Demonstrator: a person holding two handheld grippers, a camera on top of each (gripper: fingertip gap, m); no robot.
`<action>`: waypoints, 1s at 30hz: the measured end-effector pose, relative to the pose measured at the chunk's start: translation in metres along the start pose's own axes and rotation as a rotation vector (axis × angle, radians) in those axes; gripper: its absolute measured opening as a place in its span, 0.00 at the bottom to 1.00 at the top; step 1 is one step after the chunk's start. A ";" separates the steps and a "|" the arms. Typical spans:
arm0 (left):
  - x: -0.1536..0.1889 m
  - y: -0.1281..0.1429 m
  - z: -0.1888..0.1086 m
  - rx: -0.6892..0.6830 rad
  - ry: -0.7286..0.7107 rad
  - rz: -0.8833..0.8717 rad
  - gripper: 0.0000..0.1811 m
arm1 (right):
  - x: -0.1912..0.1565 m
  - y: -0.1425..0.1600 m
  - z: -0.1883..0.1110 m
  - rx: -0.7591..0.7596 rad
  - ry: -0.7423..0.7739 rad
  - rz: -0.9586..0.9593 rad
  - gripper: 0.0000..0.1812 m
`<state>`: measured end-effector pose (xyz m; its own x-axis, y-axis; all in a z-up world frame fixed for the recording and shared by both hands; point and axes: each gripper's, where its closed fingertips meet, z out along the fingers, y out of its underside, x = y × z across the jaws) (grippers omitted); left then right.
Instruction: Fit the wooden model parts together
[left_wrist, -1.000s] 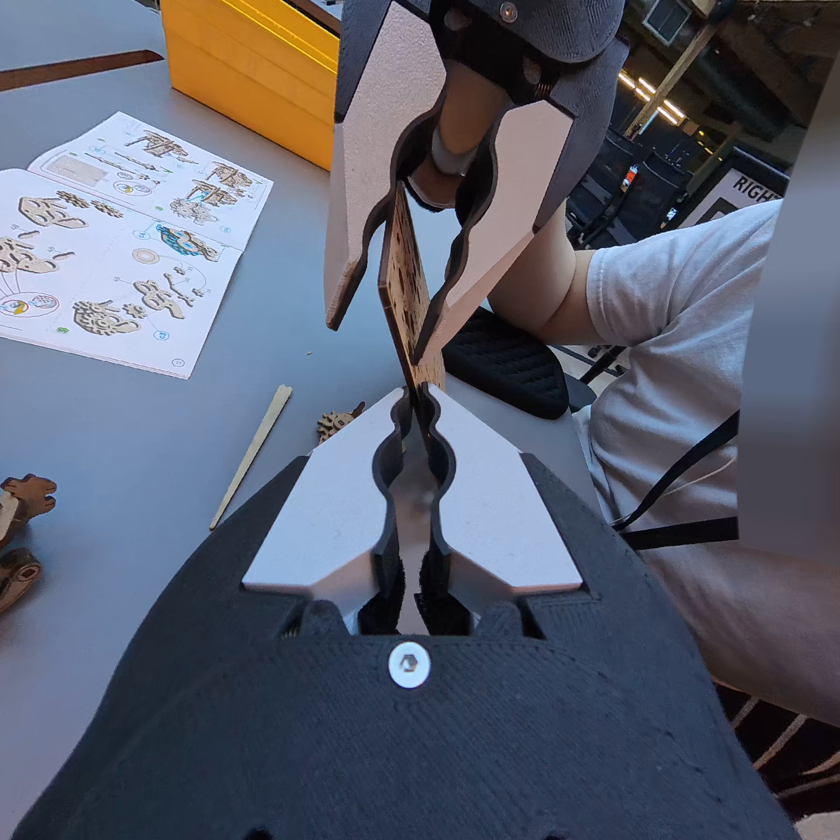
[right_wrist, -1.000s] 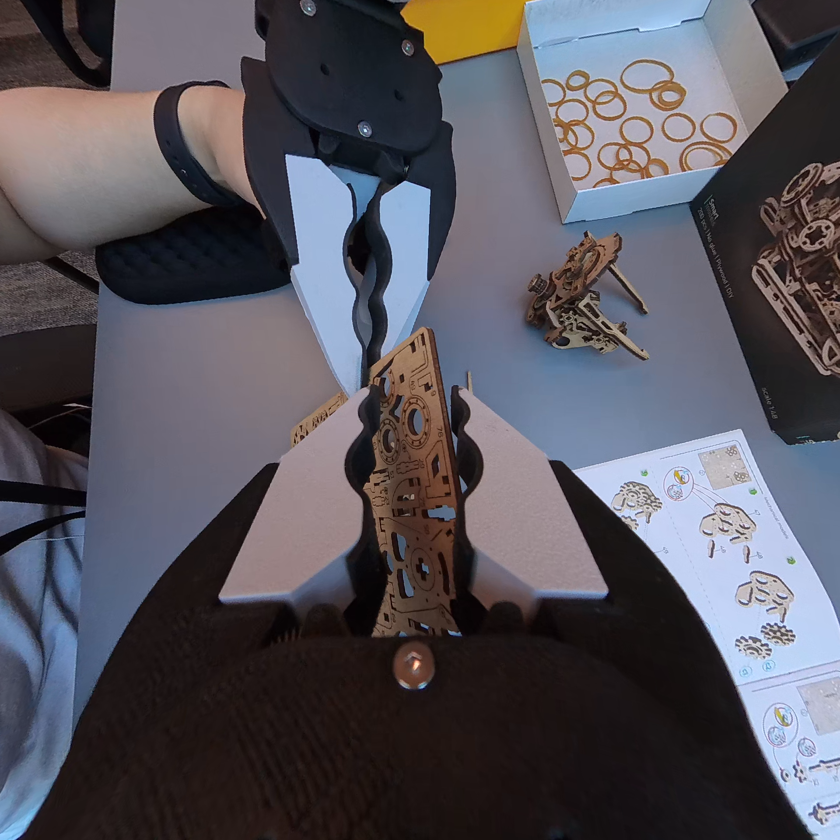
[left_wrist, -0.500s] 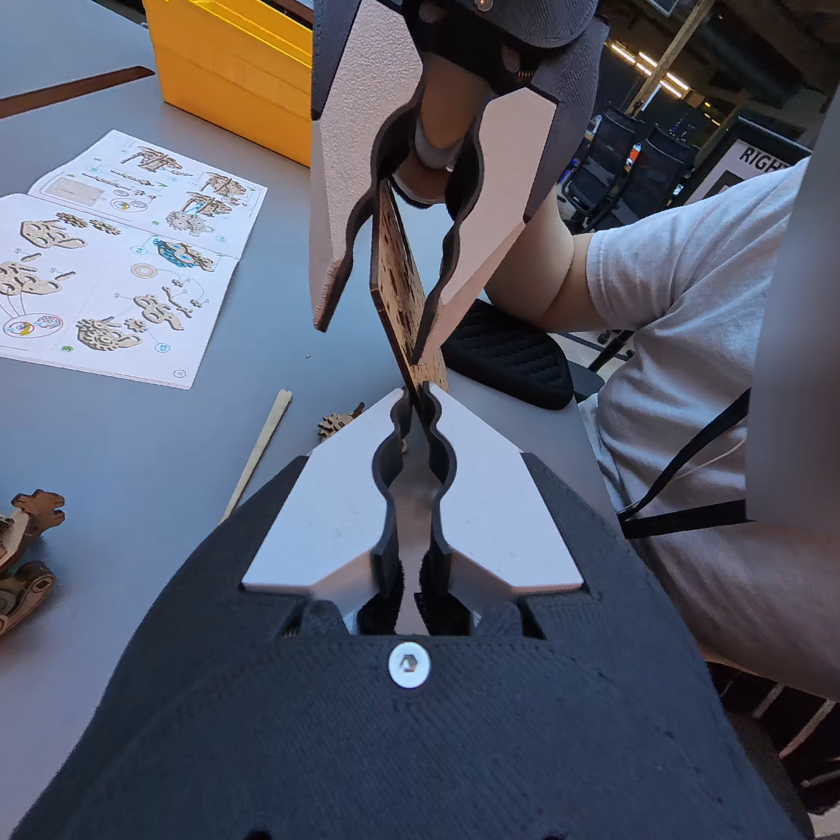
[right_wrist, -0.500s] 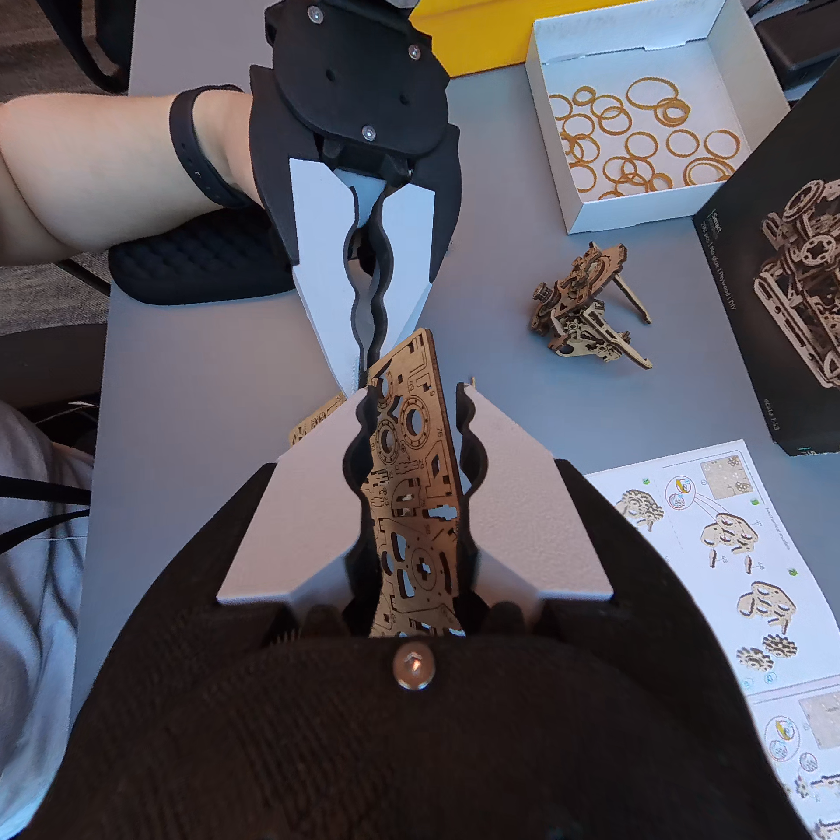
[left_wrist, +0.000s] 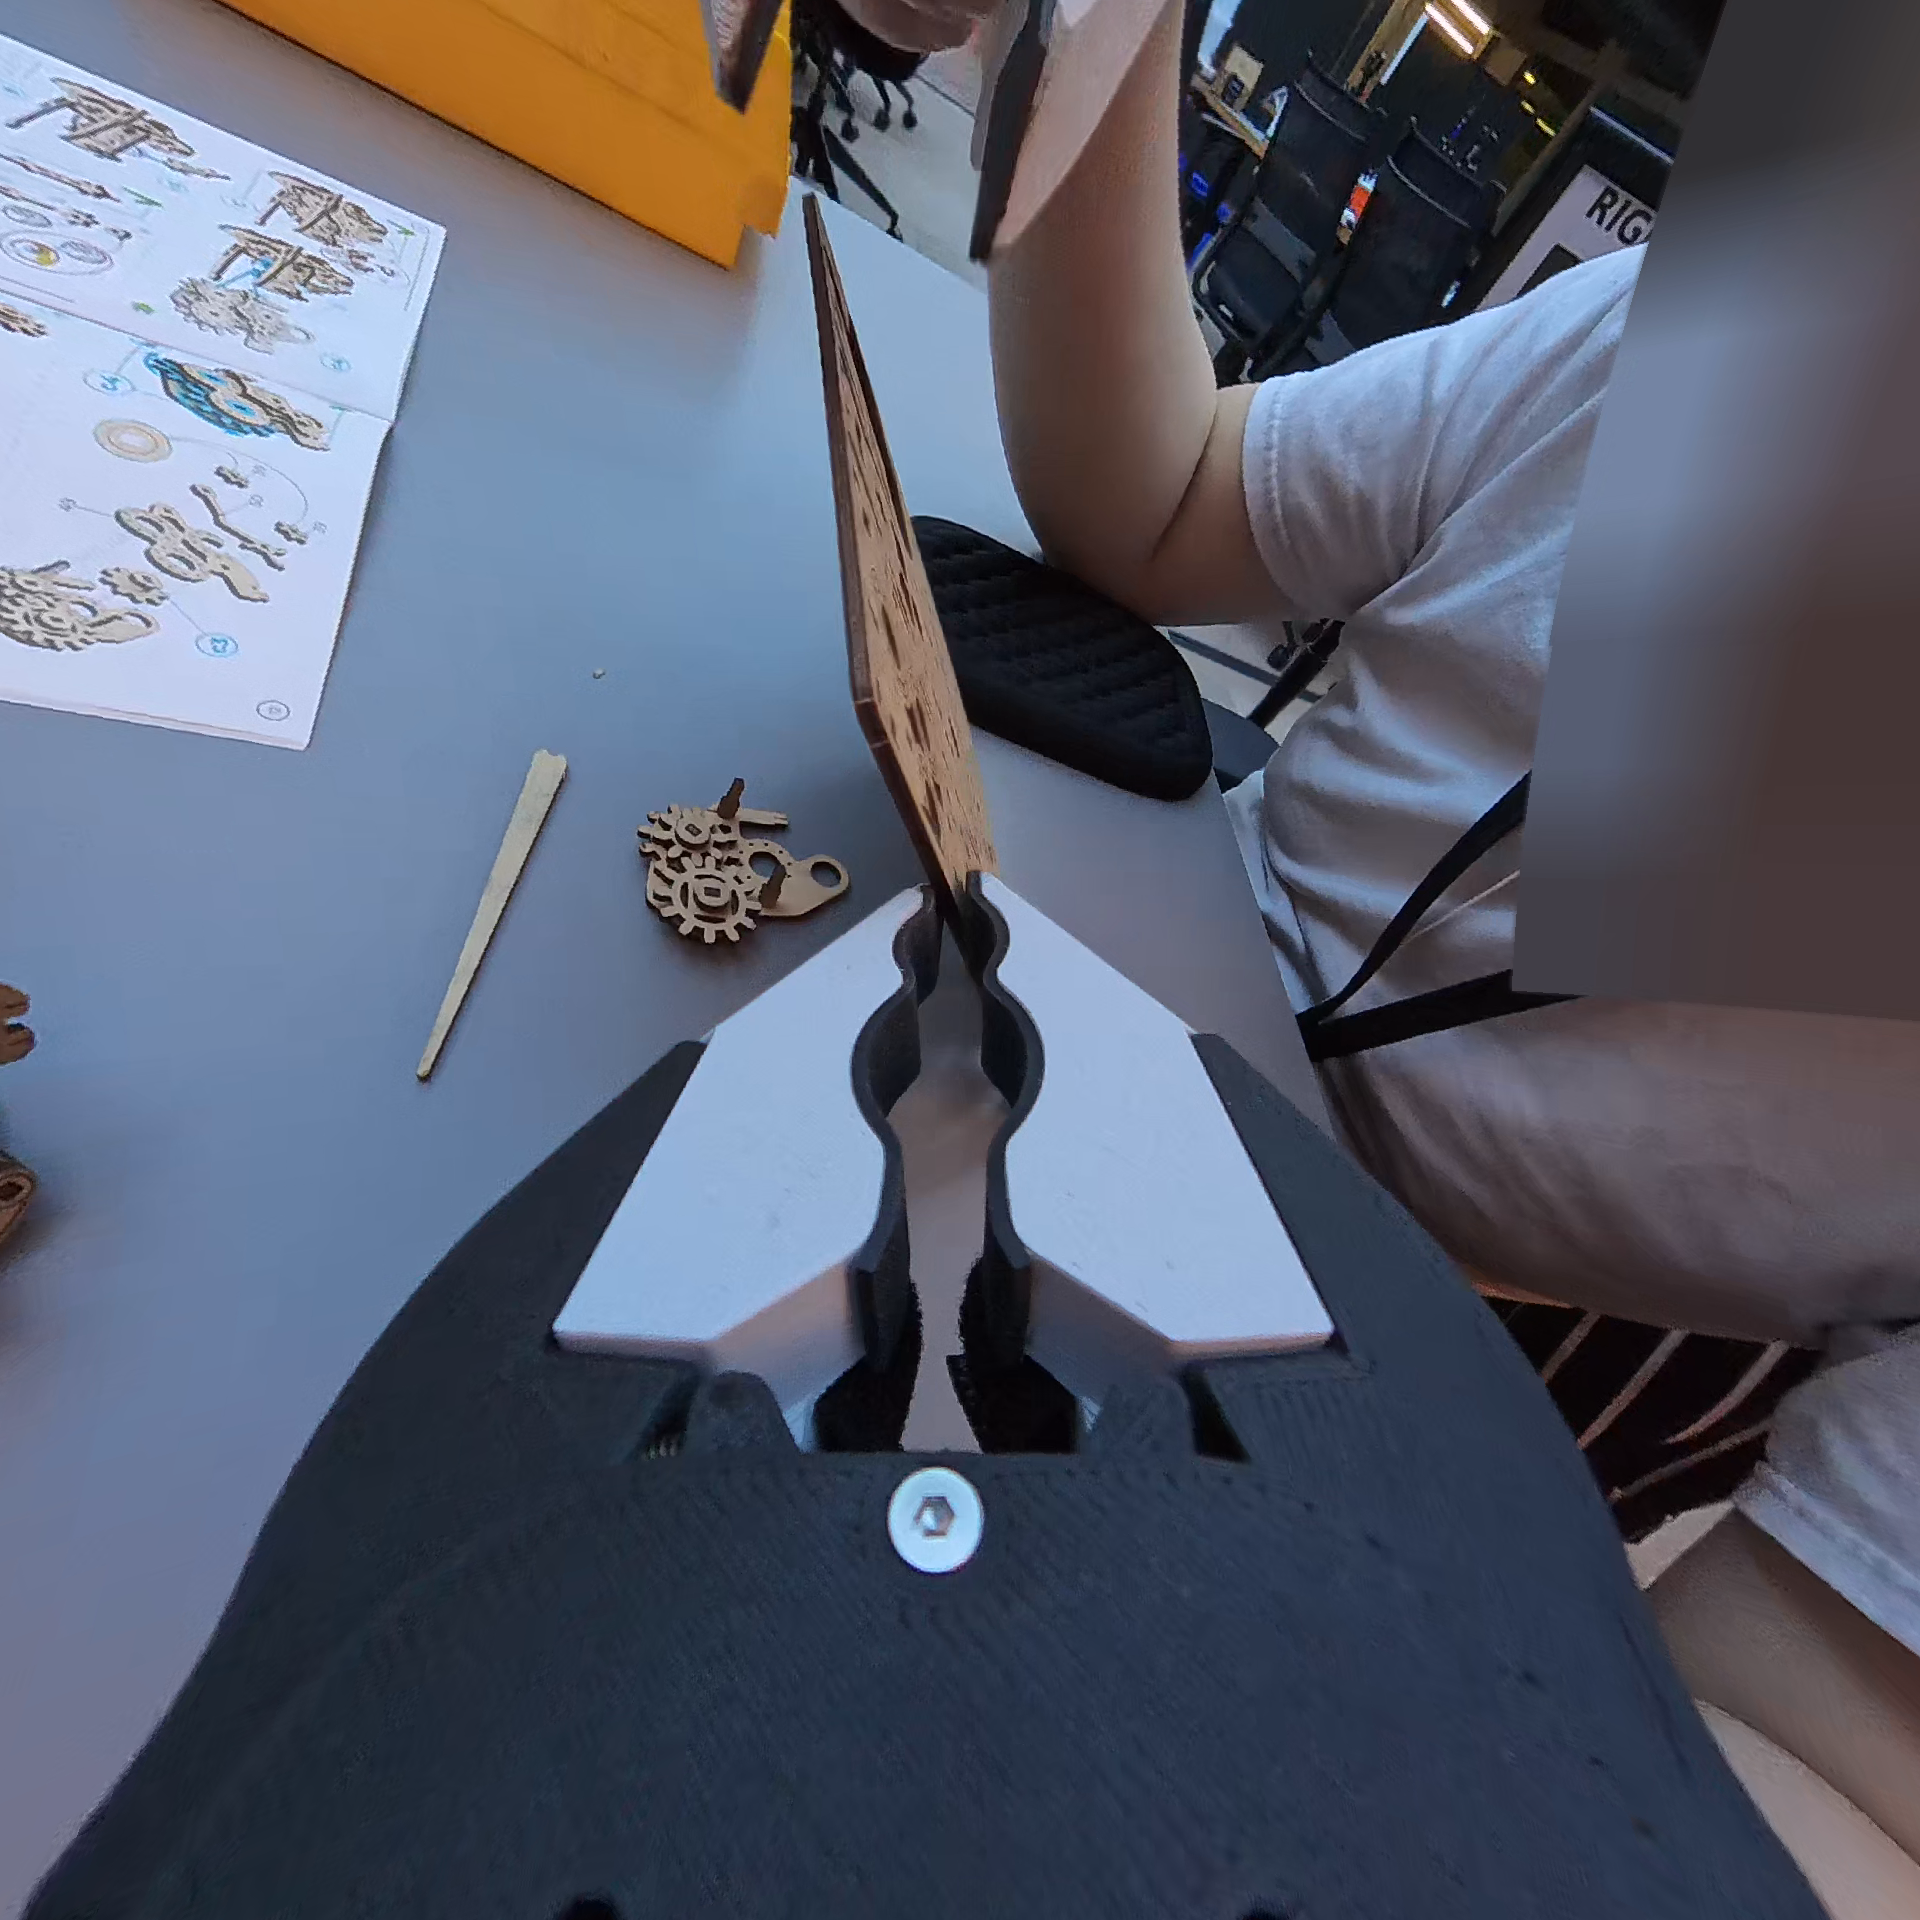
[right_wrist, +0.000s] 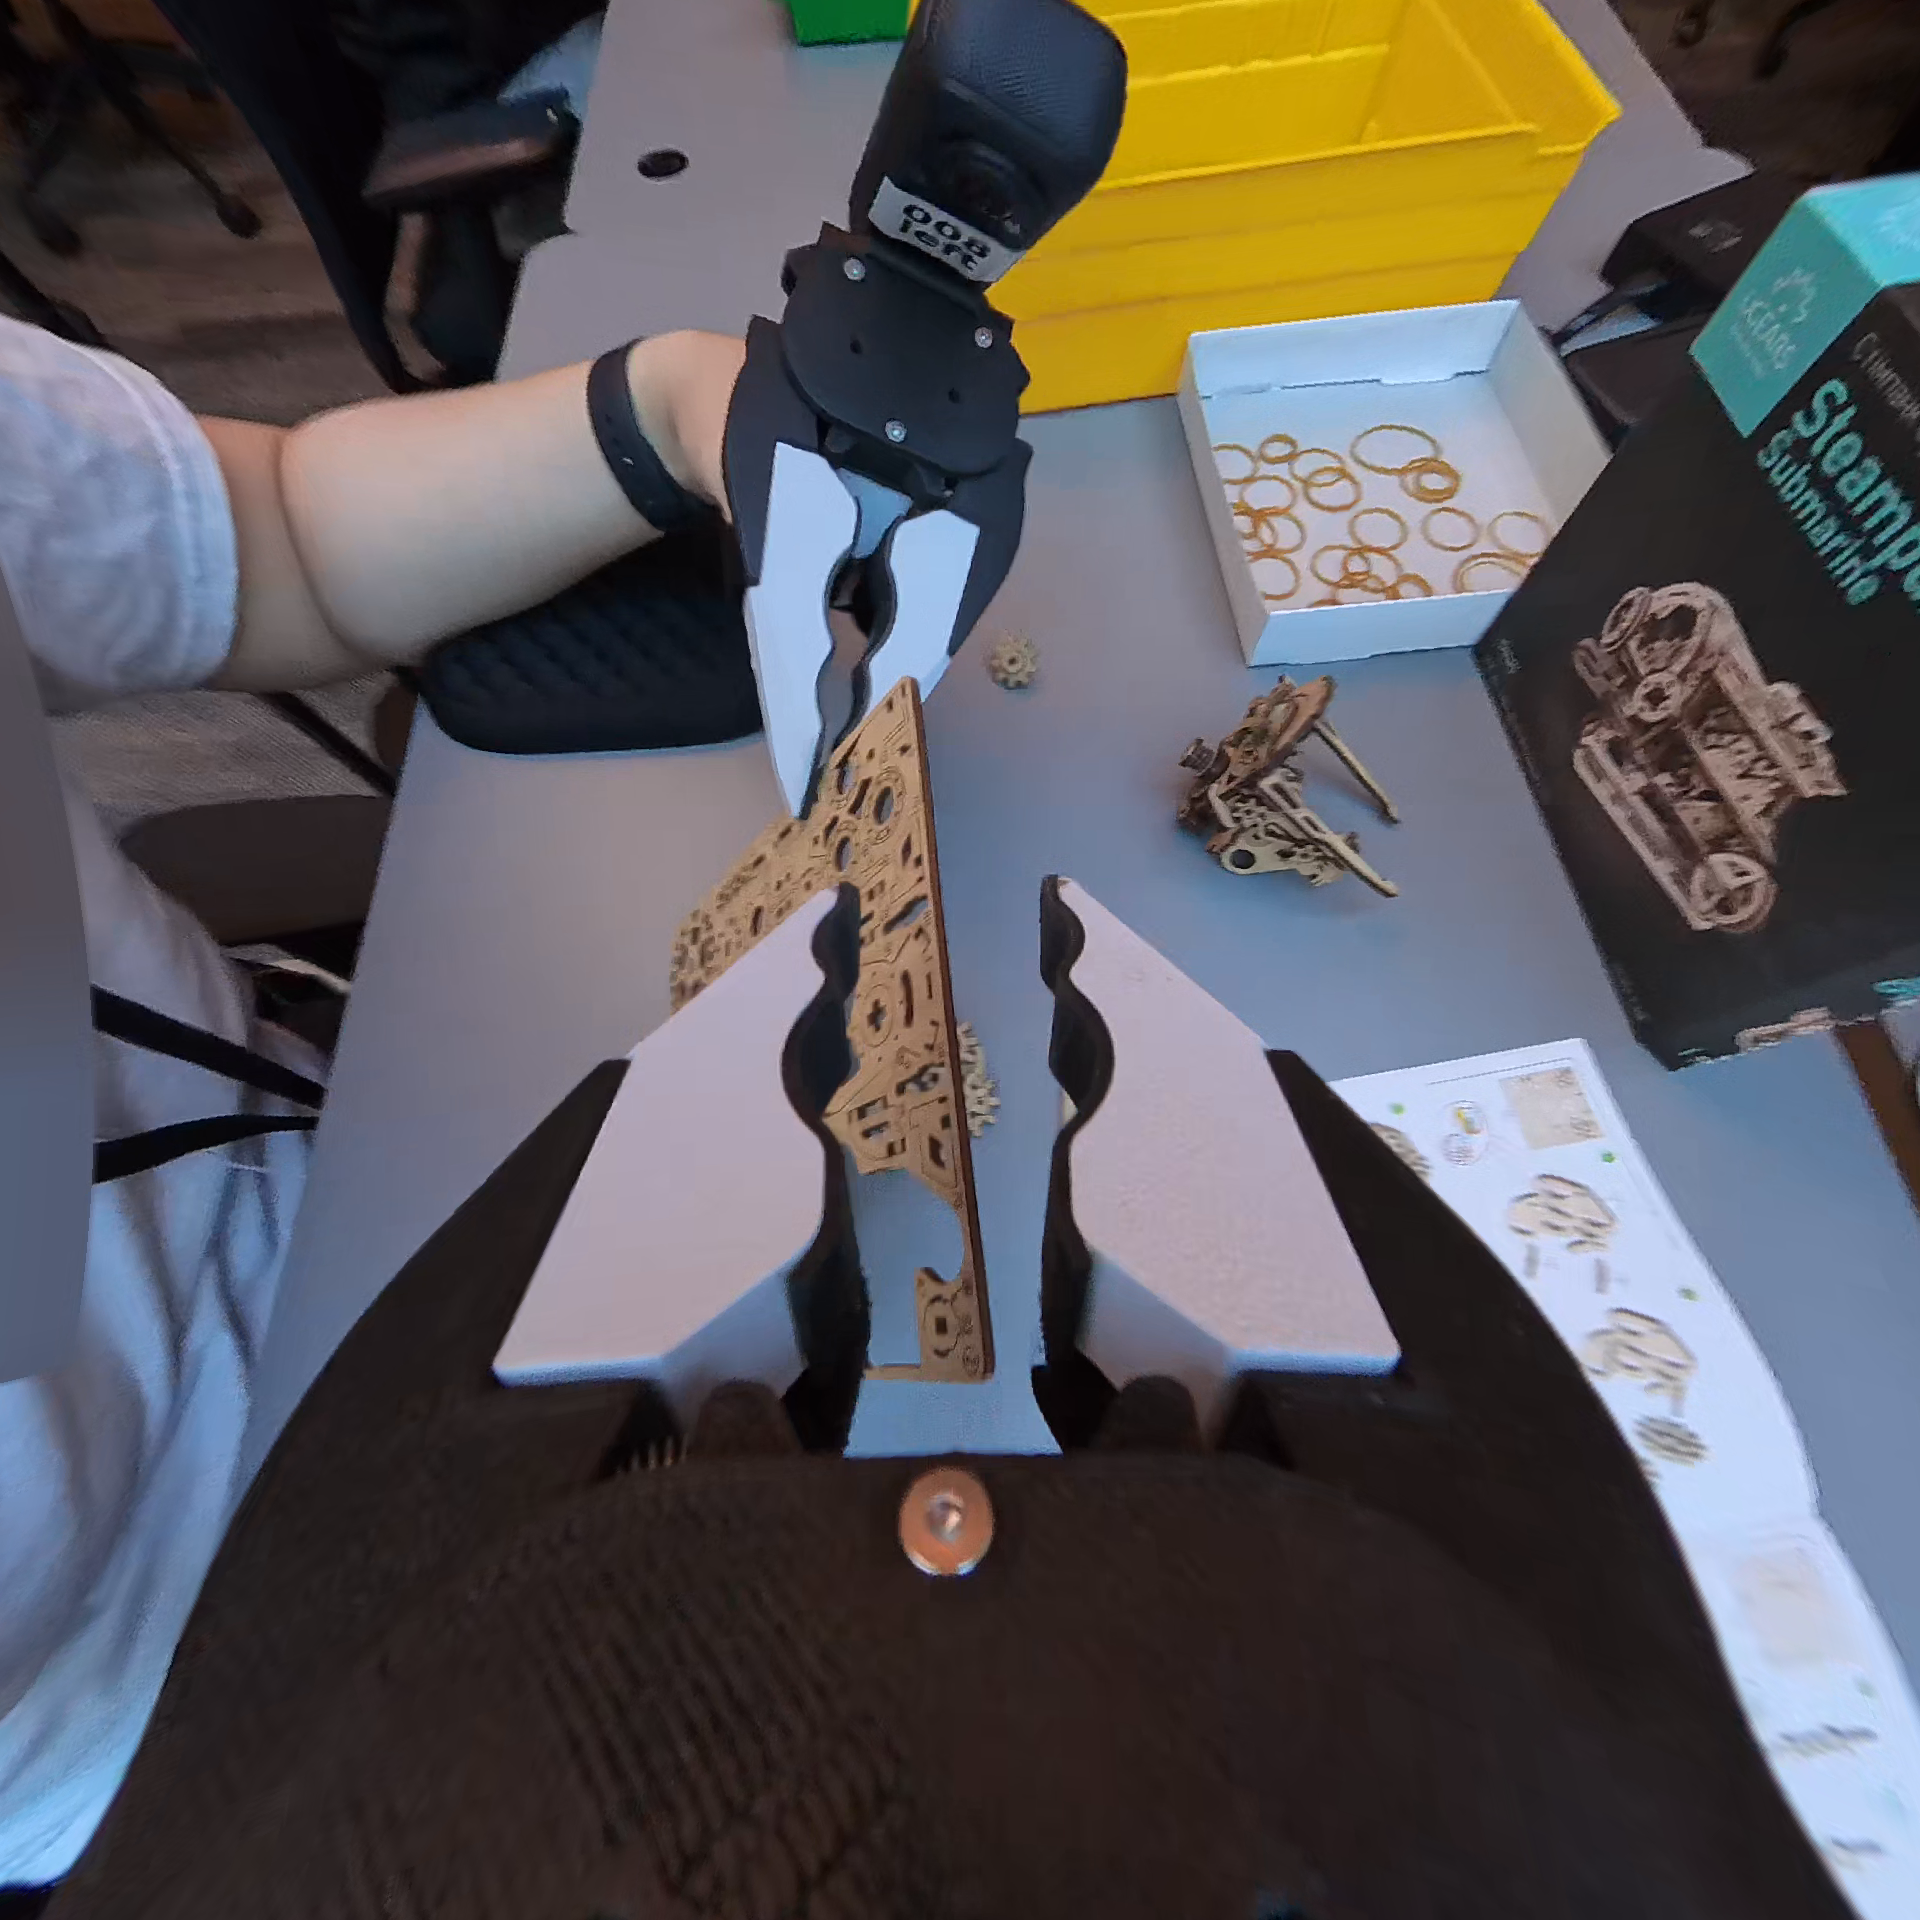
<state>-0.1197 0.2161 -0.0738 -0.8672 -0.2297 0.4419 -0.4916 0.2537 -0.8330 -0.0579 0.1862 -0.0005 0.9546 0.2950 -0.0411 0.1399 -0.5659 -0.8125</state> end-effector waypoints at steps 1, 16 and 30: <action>-0.001 0.001 -0.003 0.000 -0.007 0.000 0.01 | -0.004 0.003 -0.001 0.007 -0.063 0.050 0.20; -0.001 -0.005 -0.018 0.085 0.018 -0.008 0.11 | -0.005 0.030 0.032 -0.049 -0.300 0.222 0.01; 0.003 0.007 -0.068 0.155 0.037 -0.072 0.01 | 0.044 0.051 0.029 0.023 -0.003 0.084 0.11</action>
<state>-0.1308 0.2812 -0.0555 -0.8338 -0.2065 0.5119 -0.5371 0.0890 -0.8388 -0.0160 0.1928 -0.0608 0.9620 0.2494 -0.1112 0.0533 -0.5708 -0.8193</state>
